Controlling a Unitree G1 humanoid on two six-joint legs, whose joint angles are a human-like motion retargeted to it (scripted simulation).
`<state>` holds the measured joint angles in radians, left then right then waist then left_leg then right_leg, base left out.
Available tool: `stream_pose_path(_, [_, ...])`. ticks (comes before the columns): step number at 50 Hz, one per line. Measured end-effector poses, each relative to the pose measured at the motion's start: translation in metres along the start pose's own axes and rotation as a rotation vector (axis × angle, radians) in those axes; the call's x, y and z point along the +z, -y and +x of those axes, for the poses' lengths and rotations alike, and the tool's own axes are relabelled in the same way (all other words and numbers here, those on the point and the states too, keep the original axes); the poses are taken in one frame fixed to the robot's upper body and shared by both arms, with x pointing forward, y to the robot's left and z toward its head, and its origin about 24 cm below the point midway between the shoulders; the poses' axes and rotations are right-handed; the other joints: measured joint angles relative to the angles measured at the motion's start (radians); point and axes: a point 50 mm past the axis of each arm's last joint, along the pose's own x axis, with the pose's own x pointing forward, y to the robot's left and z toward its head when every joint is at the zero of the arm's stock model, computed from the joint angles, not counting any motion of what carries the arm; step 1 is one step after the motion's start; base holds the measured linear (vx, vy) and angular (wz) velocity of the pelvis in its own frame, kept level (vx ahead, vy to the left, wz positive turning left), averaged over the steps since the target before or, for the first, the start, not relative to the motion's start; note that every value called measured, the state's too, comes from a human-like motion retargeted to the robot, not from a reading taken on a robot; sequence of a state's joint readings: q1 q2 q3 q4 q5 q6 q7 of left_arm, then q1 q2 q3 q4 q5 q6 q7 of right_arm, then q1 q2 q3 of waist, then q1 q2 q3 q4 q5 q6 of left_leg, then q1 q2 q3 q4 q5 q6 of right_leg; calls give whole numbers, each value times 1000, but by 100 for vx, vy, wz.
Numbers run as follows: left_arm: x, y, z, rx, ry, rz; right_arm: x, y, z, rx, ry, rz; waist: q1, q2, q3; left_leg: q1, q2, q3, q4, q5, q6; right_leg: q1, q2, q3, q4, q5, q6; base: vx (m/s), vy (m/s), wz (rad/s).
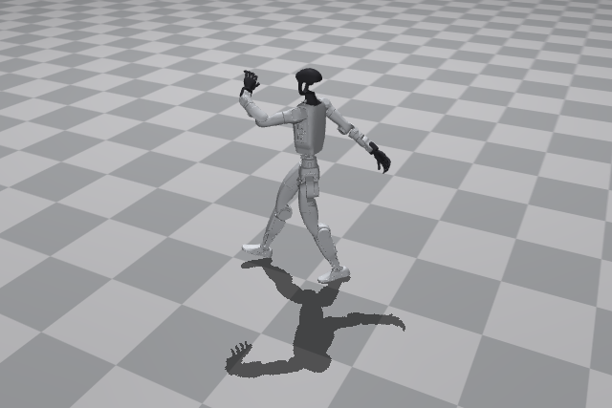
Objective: Kungfu
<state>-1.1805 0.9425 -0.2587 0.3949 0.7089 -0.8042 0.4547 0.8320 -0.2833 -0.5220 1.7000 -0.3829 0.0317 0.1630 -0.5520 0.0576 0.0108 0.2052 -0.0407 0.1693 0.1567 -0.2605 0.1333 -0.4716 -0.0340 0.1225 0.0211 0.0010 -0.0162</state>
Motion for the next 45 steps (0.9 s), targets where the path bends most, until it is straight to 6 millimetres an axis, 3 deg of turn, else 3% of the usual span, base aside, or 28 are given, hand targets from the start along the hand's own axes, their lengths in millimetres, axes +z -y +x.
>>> stream_pose_path(2, [1, -13, 13, 53, 68, 69, -17, -10, 2, 57, -46, 120, -28, 2, 1, 38, 0, -12, 14, -15, -6, 10, 12, 71, 13, -34, 23, 79, -42, 57])
stream_pose_path(5, [3, -25, 30, 83, 146, 114, -21, -37, 5, 171, -47, 269, -44, -20, 11, 103, -12, -24, 41, -42, -2, 58, 0, 87, 80, -59, 101, 75, -46, 67])
stream_pose_path(8, [1, -31, 37, 76, 179, 172, -4, -56, 5, 289, 14, 354, -84, -34, -38, 109, -36, -67, 81, -50, 38, 44, -60, -7, 132, 123, 249, 77, -57, 106])
stream_pose_path(10, [4, -27, 42, 118, 195, 215, 21, -70, 1, 391, 62, 396, -50, -14, -87, 56, -22, -63, 102, -21, 47, -50, -57, -23, 233, 120, 252, 69, -52, 64])
stream_pose_path(12, [1, -27, 42, 159, 188, 247, 67, -72, -8, 454, 207, 395, -63, -20, -79, 63, 5, -34, 90, 32, 48, -61, -75, -70, 303, 85, 213, 42, -22, 123])
stream_pose_path(16, [-3, -20, 33, 171, 138, 221, 163, -48, -44, 446, 630, 351, -110, 13, -72, 8, 82, -33, 85, 129, 24, -75, -158, -202, 403, 11, 157, 37, -12, 201])
stream_pose_path(19, [-3, -12, 30, 148, 94, 191, 221, -11, -88, 376, 945, 352, -80, 20, -63, -36, 126, -13, 70, 170, -7, -81, -210, -271, 450, -38, 131, 35, -11, 195])
stream_pose_path(22, [-2, 6, 27, 129, 17, 152, 252, 41, -139, 348, 1213, 408, -32, 22, -59, -94, 174, 14, 42, 189, -59, -92, -275, -352, 508, -97, 126, 19, -8, 235])
stream_pose_path(27, [19, 56, 10, 103, -135, -77, 264, 136, -248, 207, 1694, 531, 77, 11, -25, -207, 260, 22, 6, 179, -162, -121, -341, -457, 614, -168, 119, -3, -16, 221])
stream_pose_path(30, [37, 87, -11, 74, -226, -235, 270, 160, -323, 231, 1896, 395, 129, -21, 12, -286, 309, -21, -5, 176, -233, -157, -346, -472, 675, -200, 122, -20, -37, 179])
stream_pose_path(33, [62, 119, -40, 56, -360, -394, 267, 166, -400, 298, 2066, 172, 210, -43, 53, -378, 362, -34, -6, 167, -324, -207, -357, -487, 728, -243, 138, -37, -36, 154])
stream_pose_path(35, [88, 144, -57, 42, -467, -529, 261, 161, -448, 336, 2171, 20, 273, -43, 84, -446, 401, 1, -11, 166, -395, -231, -385, -532, 763, -285, 144, -46, -21, 183])
stream_pose_path(37, [120, 170, -70, 1, -575, -682, 258, 146, -494, 381, 2267, -133, 297, -53, 107, -540, 329, 67, -29, 175, -395, -293, -510, -546, 808, -291, 182, -57, 12, 263])
stream_pose_path(39, [158, 195, -93, -99, -683, -802, 264, 116, -526, 467, 2324, -294, 327, -41, 127, -605, 302, 182, -64, 190, -395, -338, -593, -577, 855, -308, 198, -47, -2, 241])
stream_pose_path(40, [178, 206, -109, -167, -748, -840, 271, 95, -543, 525, 2327, -390, 339, -31, 128, -626, 319, 264, -84, 203, -395, -356, -612, -604, 884, -330, 195, -29, -15, 235])
stream_pose_path(42, [223, 224, -154, -352, -915, -835, 297, 32, -567, 676, 2236, -589, 316, -13, 101, -674, 286, 343, -149, 236, -395, -409, -683, -619, 925, -343, 200, -21, -3, 175])
stream_pose_path(45, [278, 228, -219, -632, -1155, -812, 327, -77, -566, 826, 1969, -880, 384, 32, 153, -700, 325, 297, -133, 299, -395, -442, -632, -600, 961, -367, 191, -17, 5, 37])
